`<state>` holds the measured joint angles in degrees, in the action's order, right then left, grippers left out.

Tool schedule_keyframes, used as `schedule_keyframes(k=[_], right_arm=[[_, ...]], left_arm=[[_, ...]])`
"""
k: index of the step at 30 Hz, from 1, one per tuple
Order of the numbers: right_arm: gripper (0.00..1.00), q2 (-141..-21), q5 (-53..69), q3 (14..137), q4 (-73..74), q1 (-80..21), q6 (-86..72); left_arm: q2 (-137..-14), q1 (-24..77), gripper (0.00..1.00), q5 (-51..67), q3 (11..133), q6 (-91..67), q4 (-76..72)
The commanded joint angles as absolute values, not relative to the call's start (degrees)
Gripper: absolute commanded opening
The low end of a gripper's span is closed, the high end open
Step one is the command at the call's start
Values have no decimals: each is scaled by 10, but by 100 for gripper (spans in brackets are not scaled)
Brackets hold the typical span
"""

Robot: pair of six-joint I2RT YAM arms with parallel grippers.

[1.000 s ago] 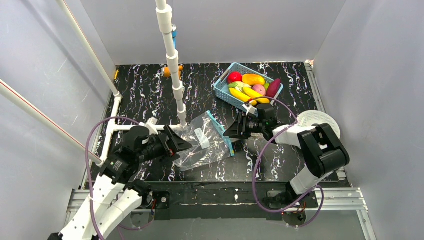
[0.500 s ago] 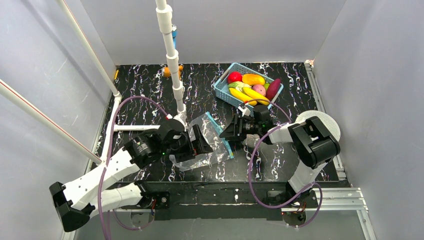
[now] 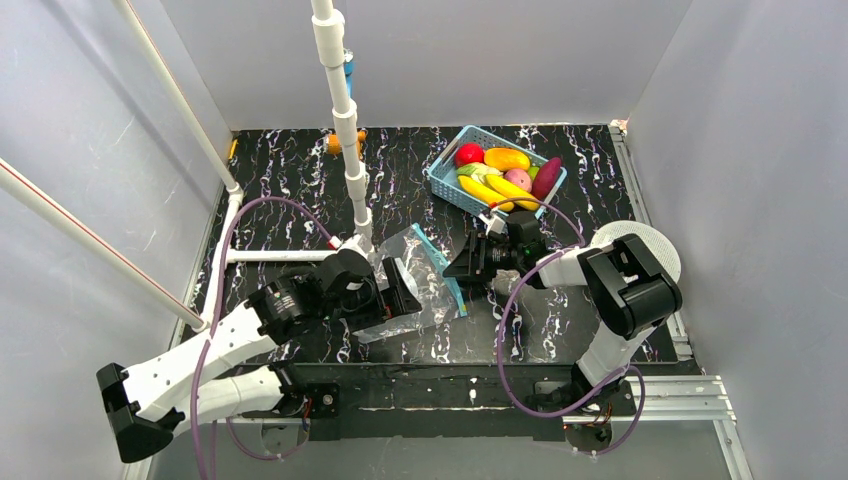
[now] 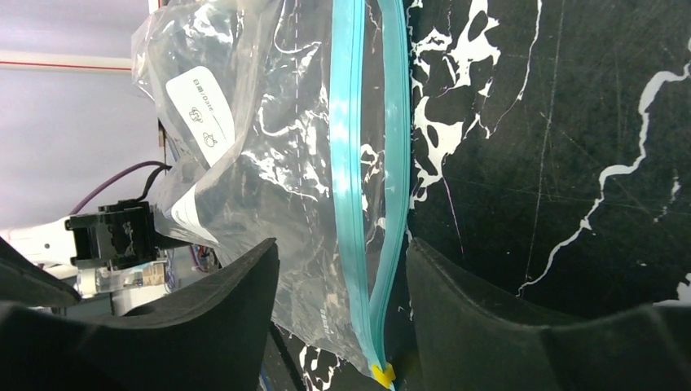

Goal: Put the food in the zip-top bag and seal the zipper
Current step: Pick up the zipper food storage bag at the center of the board.

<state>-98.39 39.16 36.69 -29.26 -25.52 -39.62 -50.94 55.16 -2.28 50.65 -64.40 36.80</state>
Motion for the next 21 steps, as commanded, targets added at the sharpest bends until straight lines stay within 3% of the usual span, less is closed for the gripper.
schedule_keyframes(k=[1,3,8,13,21], right_arm=[[61,-974,410,367,-308,-264,-379],[56,-980,428,369,-331,-277,-386],[33,-1000,465,373,-392,-299,-425],[2,-963,466,369,-393,-315,-435],[1,-792,348,398,-188,-411,-302]], left_arm=[[-504,558,95,-48,497,-651,389],[-507,558,94,-47,499,-643,390],[-522,559,92,-59,525,-627,412],[-531,560,92,-70,535,-628,427],[-543,560,87,-156,607,-624,520]])
